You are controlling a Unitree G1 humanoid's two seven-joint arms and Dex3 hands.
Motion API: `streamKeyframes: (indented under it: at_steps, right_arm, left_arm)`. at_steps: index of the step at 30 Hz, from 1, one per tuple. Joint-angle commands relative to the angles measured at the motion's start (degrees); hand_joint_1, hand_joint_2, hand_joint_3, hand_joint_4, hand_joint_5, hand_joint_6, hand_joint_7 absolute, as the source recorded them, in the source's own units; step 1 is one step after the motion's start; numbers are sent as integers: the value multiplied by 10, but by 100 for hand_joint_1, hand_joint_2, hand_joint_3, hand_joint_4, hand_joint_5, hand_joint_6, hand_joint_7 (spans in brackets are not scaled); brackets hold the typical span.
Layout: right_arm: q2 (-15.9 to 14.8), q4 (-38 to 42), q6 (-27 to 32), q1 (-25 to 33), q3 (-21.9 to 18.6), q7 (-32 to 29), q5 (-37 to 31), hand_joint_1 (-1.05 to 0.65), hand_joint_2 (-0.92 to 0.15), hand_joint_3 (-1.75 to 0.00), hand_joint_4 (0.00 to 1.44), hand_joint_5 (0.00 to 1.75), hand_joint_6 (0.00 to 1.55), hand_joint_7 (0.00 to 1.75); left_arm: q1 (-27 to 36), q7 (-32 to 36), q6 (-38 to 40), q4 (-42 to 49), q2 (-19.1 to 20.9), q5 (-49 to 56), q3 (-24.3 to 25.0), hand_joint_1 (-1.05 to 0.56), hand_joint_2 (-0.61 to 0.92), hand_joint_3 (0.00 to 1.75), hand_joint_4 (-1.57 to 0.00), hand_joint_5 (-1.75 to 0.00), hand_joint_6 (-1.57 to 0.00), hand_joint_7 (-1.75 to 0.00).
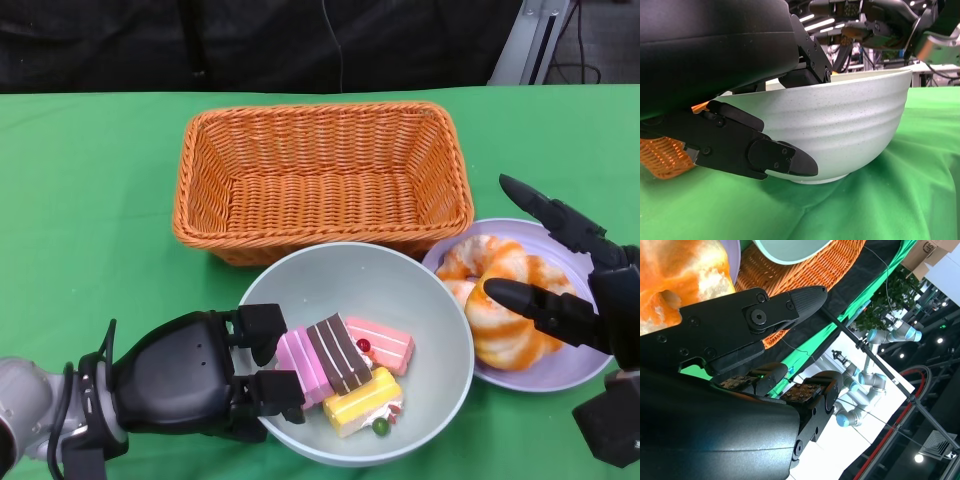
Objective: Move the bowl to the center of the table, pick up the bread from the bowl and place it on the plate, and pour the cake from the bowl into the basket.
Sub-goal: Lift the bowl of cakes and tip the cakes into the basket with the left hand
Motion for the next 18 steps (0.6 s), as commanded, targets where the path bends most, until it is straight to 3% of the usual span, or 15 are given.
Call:
streamKeyframes:
  at_steps: [1,15,18]
  right_arm:
    - [-6,14,-18,-9,-9,-6,8,-45,-92,-4,84,6,48,0]
    - [-1,42,-57,-20,-16,-2,22,-41,-92,-5,93,11,56,4]
    - [-1,43,-54,-20,-17,-5,17,-43,-92,-4,93,11,59,5]
  left_arm:
    - [-12,21,4,4,6,2,-8,-38,92,11,-31,-175,-58,-103]
    - [-19,50,-9,9,5,-7,-9,-35,92,10,-33,-175,-58,-103]
    - [-20,69,-11,14,2,-7,-9,-30,92,12,-35,-175,-55,-116]
